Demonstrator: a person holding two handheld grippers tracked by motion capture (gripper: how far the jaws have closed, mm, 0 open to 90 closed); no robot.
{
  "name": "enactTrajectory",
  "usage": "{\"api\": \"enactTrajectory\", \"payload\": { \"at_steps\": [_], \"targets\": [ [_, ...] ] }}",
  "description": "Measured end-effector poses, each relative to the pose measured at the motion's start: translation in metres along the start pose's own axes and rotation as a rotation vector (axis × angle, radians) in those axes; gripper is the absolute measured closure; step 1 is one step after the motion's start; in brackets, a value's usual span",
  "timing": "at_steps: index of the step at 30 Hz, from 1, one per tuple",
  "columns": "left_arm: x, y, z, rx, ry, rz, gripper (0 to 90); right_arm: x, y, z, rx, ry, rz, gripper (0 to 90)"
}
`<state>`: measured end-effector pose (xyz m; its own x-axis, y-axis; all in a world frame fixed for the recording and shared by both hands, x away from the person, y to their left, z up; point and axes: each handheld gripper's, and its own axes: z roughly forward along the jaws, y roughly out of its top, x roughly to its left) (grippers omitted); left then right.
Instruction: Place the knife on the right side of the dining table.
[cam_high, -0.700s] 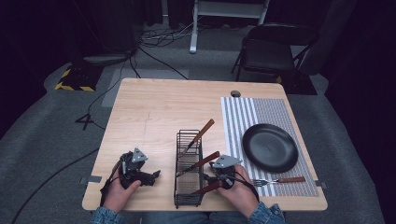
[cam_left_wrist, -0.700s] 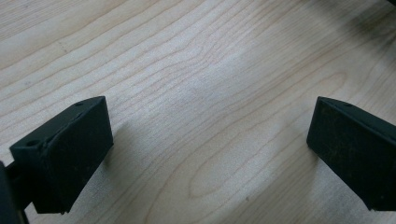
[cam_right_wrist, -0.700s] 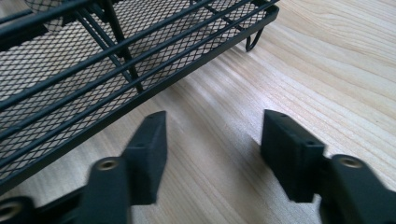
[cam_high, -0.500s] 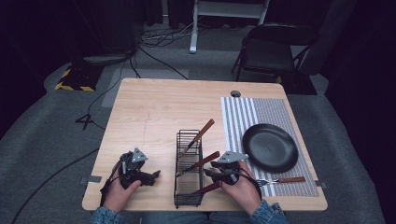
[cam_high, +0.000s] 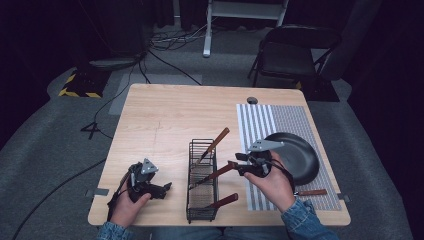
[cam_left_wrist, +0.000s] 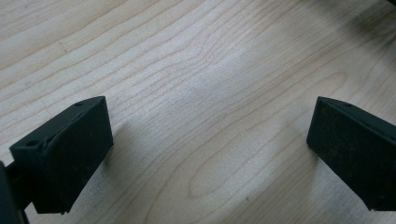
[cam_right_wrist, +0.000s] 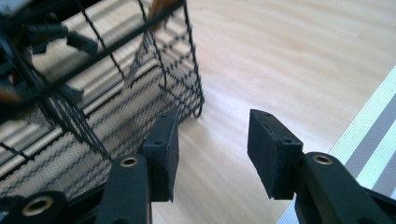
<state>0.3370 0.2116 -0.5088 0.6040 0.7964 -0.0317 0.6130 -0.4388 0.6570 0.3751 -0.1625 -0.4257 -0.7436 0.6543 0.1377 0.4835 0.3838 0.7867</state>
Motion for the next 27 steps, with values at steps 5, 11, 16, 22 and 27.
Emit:
{"api": "enactTrajectory", "payload": {
  "at_steps": [5,11,16,22,27],
  "targets": [
    [0.0,0.0,0.0,0.0,0.001,0.001,0.5,-0.004,0.02,-0.007,-0.03,0.034,0.015,54.2],
    [0.0,0.0,0.0,0.001,0.0,0.001,0.5,-0.007,0.038,-0.01,-0.055,0.07,0.036,53.7],
    [0.0,0.0,0.0,0.001,0.0,0.002,0.5,-0.009,0.058,-0.009,-0.079,0.089,0.066,53.8],
    [0.0,0.0,0.0,0.001,0.0,0.002,0.5,-0.01,0.072,-0.007,-0.093,0.085,0.081,54.8],
    [0.0,0.0,0.0,0.001,0.0,0.002,0.5,-0.01,0.08,-0.003,-0.092,0.082,0.096,60.6]
  ]
}}
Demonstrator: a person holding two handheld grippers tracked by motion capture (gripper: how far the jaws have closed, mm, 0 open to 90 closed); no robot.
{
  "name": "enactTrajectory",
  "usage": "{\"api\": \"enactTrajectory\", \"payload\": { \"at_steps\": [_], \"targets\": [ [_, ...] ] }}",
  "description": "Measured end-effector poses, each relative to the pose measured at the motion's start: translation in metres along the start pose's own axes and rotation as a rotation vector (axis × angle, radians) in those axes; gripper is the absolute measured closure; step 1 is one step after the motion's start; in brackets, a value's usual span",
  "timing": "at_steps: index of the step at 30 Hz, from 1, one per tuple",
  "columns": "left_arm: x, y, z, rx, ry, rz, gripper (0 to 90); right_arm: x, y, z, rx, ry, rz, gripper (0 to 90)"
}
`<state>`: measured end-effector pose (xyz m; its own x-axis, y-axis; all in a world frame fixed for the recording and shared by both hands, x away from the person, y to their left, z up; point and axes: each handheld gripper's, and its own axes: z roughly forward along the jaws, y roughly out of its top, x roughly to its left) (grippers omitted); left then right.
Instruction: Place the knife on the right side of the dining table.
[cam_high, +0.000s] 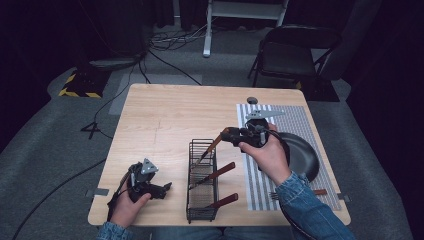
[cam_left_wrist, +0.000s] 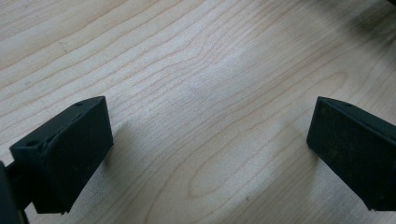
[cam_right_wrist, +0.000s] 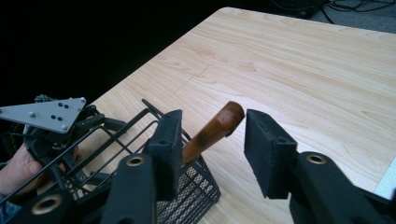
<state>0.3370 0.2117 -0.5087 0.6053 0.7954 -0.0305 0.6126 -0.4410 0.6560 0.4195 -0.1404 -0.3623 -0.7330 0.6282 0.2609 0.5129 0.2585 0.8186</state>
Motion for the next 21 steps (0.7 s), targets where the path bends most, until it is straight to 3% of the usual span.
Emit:
{"api": "enactTrajectory", "payload": {
  "at_steps": [5,11,15,21],
  "targets": [
    [0.0002,0.0001,-0.0001,0.0,0.001,0.003,0.5,-0.0027,0.0024,0.0036,-0.006,0.009,0.056,68.3],
    [0.0,0.0,0.0,0.0,0.0,0.001,0.5,-0.0063,0.0026,0.0048,-0.002,0.028,0.121,70.0],
    [0.0002,0.0001,-0.0001,0.0,0.003,0.004,0.5,-0.0062,0.0021,0.0056,-0.007,0.035,0.119,70.5],
    [0.0,0.0,0.0,0.0,0.001,0.001,0.5,-0.0016,0.0054,0.0024,-0.028,0.104,0.106,75.9]
  ]
}}
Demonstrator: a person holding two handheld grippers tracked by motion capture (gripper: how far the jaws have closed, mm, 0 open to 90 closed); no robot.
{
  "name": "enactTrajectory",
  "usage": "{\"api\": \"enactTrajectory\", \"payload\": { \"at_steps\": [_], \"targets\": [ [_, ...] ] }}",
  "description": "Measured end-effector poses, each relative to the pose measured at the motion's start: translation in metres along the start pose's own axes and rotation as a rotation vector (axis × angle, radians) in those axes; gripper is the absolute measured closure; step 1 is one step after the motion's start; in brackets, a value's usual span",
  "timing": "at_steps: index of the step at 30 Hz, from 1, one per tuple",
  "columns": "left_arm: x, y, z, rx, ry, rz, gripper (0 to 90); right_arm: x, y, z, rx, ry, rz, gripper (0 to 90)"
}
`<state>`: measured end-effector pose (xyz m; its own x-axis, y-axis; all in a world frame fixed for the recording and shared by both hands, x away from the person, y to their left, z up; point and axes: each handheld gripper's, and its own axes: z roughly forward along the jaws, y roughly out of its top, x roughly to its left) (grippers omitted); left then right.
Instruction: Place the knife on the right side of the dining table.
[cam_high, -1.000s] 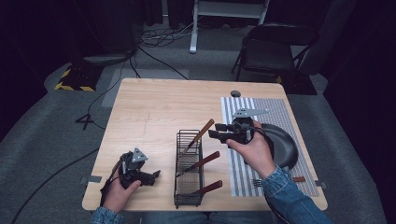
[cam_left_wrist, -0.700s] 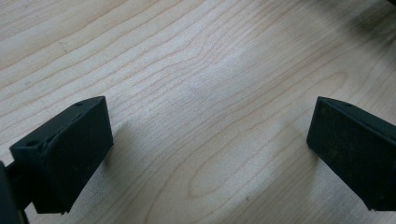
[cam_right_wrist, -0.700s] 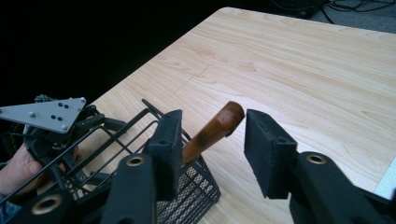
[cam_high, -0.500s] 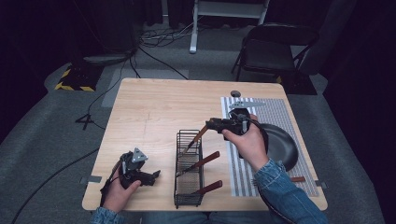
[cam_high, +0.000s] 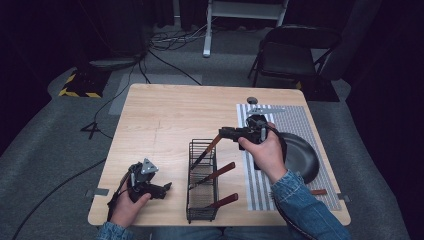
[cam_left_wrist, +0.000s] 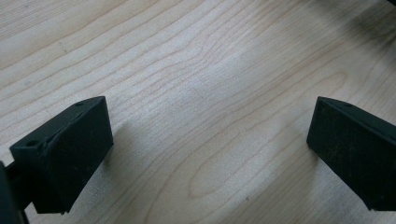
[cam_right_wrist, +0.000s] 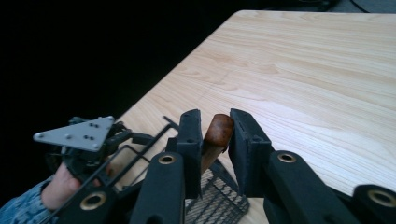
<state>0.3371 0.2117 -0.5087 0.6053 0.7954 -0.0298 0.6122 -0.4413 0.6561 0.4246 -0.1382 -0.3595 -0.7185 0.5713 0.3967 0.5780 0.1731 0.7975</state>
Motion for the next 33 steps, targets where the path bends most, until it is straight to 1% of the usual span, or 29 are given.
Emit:
{"api": "enactTrajectory", "payload": {
  "at_steps": [3,6,9,12,15,16,17,19,24,25,26,27,29,30,33],
  "targets": [
    [0.0,0.0,0.0,0.0,0.0,0.0,0.5,0.008,0.001,0.0,-0.009,0.033,-0.021,76.9],
    [0.0,0.0,0.0,0.0,-0.001,-0.001,0.5,0.016,0.004,-0.002,-0.016,0.052,-0.062,78.1],
    [0.0,0.0,0.0,0.0,-0.001,-0.001,0.5,0.027,0.009,-0.007,-0.037,0.03,-0.126,78.9],
    [0.0,0.0,0.0,0.0,0.0,0.0,0.5,0.035,0.015,-0.013,-0.045,0.027,-0.167,79.6],
    [0.0,0.0,0.0,0.0,0.0,0.0,0.5,0.041,0.021,-0.02,-0.056,0.007,-0.206,80.3],
    [0.0,0.0,0.0,0.0,0.0,0.0,0.5,0.041,0.021,-0.02,-0.056,0.007,-0.206,80.3],
    [0.0,0.0,0.0,0.0,-0.001,0.0,0.5,0.044,0.026,-0.025,-0.064,0.004,-0.212,80.7],
    [0.0,0.0,0.0,0.0,-0.001,-0.001,0.5,0.044,0.029,-0.029,-0.067,0.004,-0.21,80.9],
    [0.0,0.0,0.0,0.0,-0.001,-0.001,0.5,0.043,0.042,-0.045,-0.097,-0.014,-0.211,81.0],
    [0.0,0.0,0.0,0.0,-0.001,-0.001,0.5,0.043,0.042,-0.045,-0.097,-0.014,-0.211,81.0],
    [0.0,0.0,0.0,0.001,0.001,0.003,0.5,0.042,0.047,-0.053,-0.109,-0.012,-0.204,81.1],
    [0.0,0.0,0.0,0.001,0.001,0.003,0.5,0.042,0.047,-0.053,-0.109,-0.012,-0.204,81.1],
    [0.0,0.0,0.0,0.0,0.0,0.001,0.5,0.042,0.053,-0.062,-0.122,-0.023,-0.2,81.1],
    [0.0,0.0,0.0,0.001,0.001,0.003,0.5,0.04,0.058,-0.07,-0.134,-0.028,-0.191,81.2],
    [0.0,0.0,0.0,0.0,-0.001,-0.001,0.5,0.038,0.063,-0.081,-0.157,-0.041,-0.187,81.3]
  ]
}}
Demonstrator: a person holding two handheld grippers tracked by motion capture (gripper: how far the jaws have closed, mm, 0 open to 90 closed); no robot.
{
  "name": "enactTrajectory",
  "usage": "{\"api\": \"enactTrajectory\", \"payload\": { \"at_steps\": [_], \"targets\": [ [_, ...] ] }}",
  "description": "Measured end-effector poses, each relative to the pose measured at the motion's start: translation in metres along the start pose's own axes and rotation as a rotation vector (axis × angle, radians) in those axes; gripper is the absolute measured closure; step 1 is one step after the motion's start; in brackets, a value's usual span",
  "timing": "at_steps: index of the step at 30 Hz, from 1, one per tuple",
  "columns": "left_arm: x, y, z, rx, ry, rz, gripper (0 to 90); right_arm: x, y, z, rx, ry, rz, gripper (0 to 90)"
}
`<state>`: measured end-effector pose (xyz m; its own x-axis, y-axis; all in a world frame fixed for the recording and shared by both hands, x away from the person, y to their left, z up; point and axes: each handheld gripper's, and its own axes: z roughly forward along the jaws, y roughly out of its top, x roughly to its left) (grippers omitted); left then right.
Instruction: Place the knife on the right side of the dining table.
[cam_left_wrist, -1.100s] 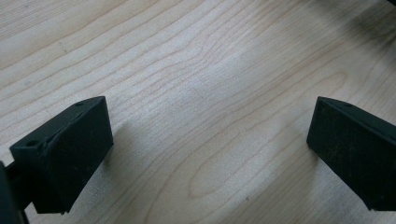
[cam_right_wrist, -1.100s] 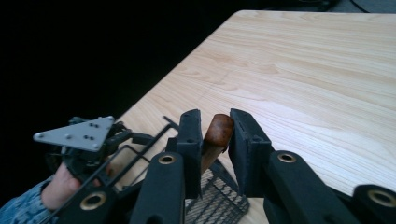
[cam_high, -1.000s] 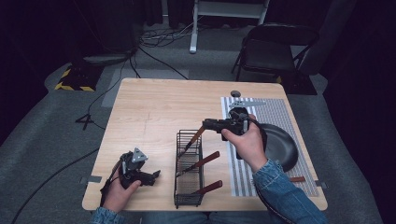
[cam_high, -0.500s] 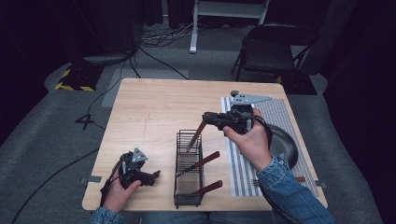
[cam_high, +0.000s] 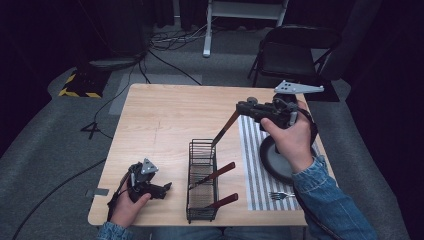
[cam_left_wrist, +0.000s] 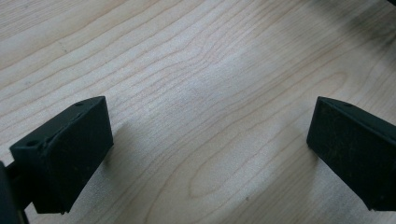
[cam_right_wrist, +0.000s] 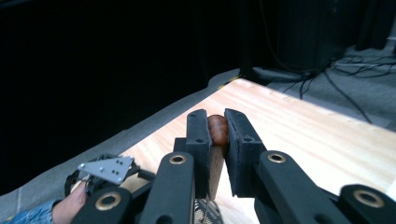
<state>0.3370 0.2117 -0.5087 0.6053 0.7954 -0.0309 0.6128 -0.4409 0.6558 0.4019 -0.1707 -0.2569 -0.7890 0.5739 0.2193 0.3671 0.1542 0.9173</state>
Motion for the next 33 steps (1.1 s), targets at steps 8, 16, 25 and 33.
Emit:
{"api": "enactTrajectory", "payload": {
  "at_steps": [8,16,25,33],
  "targets": [
    [0.0,0.0,0.0,-0.002,0.001,-0.002,0.5,-0.019,0.013,-0.023,-0.027,-0.084,0.015,81.4],
    [0.0,0.0,0.0,-0.002,0.003,0.002,0.5,-0.052,0.008,-0.025,-0.025,-0.186,0.044,81.4],
    [0.0,0.0,0.0,-0.002,0.0,-0.002,0.5,-0.092,-0.003,-0.021,-0.024,-0.162,0.047,81.4],
    [0.0,0.0,0.0,-0.002,0.0,-0.002,0.5,-0.122,-0.017,-0.022,-0.021,-0.232,0.058,81.4]
  ]
}}
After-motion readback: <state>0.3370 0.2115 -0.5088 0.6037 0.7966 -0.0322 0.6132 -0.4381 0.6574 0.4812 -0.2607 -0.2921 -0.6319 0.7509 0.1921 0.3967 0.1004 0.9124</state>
